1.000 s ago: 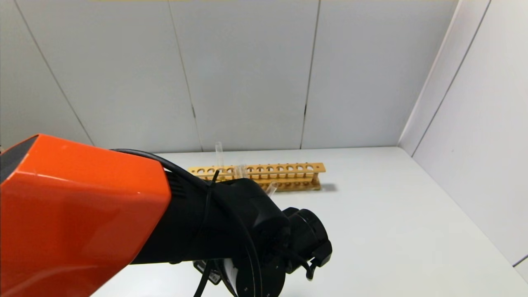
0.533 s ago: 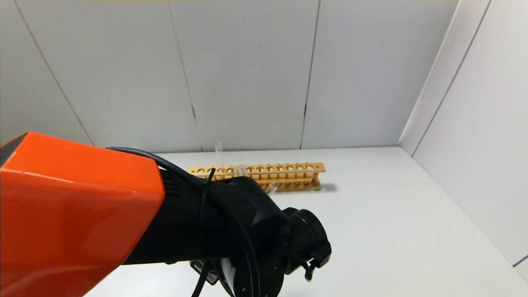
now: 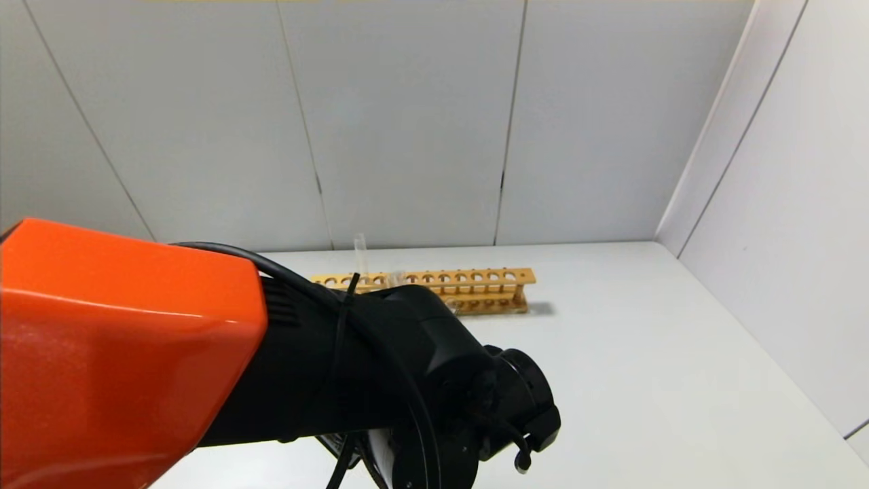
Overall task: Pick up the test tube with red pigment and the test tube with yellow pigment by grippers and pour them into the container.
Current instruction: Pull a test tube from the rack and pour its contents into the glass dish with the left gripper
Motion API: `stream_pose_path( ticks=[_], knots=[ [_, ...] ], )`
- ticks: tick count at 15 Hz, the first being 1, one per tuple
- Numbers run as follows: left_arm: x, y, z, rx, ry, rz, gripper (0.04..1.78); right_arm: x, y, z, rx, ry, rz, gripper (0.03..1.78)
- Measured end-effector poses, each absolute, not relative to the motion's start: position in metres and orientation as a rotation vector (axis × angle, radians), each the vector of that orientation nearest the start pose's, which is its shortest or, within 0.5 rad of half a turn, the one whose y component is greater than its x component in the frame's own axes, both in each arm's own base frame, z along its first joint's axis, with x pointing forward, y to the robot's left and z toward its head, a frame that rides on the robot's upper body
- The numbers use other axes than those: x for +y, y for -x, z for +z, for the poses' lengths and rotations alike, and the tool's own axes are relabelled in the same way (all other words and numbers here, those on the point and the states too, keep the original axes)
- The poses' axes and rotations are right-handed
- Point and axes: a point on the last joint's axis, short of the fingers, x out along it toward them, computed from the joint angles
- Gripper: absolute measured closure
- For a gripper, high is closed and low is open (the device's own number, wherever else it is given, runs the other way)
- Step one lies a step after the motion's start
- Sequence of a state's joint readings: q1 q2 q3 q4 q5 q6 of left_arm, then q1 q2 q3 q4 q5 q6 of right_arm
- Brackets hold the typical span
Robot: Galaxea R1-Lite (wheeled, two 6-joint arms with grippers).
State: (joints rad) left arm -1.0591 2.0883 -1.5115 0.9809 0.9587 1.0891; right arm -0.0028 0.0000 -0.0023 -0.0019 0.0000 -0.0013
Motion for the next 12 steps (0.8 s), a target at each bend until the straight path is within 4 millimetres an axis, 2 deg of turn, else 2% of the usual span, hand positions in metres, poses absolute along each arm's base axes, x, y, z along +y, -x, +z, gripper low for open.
stream_pose_path(
  ticks=[7, 12],
  knots=[
    [-0.2863, -0.1812, 0.1362, 0.802, -2.335, -0.584, 1.52, 0.0001, 0.0229, 0.0762, -0.004, 0.001, -0.003, 0.07],
    [-0.2897, -0.1832, 0.1401, 0.792, -2.269, -0.566, 1.52, 0.0001, 0.0229, 0.0761, -0.003, 0.001, -0.002, 0.07]
  ],
)
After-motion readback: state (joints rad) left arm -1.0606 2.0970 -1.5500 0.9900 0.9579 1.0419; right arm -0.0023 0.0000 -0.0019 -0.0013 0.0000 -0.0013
